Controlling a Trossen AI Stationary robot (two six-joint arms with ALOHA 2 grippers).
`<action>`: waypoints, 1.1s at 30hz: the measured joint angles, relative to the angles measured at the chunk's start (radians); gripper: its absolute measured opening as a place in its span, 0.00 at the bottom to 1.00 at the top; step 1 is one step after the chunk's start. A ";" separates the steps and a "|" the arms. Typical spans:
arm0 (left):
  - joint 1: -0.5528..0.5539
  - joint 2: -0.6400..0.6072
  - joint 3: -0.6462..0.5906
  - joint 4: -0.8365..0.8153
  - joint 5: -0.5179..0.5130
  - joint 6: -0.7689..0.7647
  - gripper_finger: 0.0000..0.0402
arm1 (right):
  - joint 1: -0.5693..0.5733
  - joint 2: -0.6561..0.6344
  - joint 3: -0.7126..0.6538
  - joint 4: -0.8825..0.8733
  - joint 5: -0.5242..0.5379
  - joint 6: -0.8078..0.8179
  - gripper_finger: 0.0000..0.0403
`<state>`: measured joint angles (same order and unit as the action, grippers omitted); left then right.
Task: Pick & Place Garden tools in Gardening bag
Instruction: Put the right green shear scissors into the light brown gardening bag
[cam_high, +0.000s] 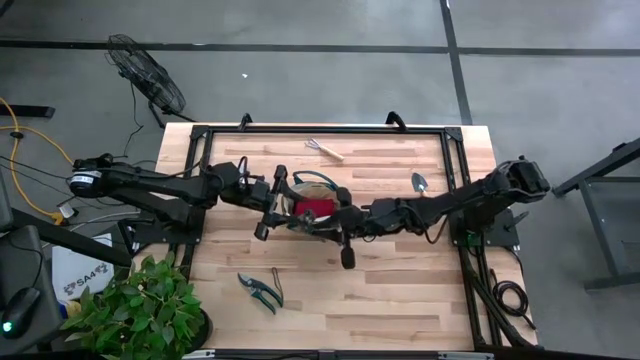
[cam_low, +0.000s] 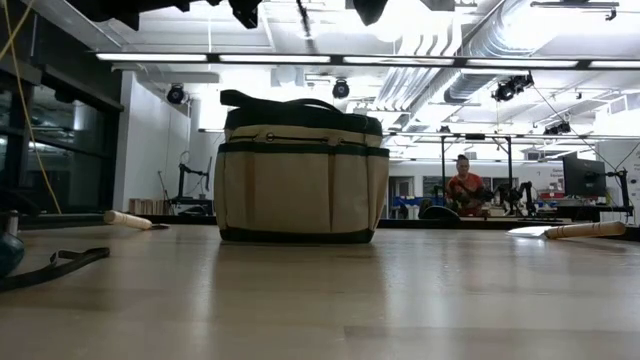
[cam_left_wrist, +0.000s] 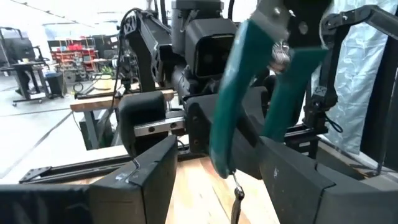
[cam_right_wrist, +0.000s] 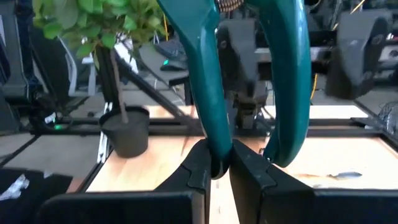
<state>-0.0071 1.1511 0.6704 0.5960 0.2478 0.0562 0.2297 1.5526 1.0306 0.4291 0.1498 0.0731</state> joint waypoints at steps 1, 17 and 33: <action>0.000 0.000 0.000 0.000 -0.010 0.000 0.53 | -0.005 0.006 0.000 0.019 -0.002 0.000 0.07; 0.000 0.000 0.000 -0.017 -0.082 0.017 0.52 | -0.035 0.073 0.000 0.156 -0.053 -0.018 0.07; 0.000 0.000 0.001 -0.048 -0.038 0.021 0.08 | -0.036 0.073 0.000 0.152 -0.052 -0.019 0.07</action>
<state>-0.0074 1.1507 0.6712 0.5484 0.2103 0.0776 0.1940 1.6253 1.0302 0.5808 0.0975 0.0540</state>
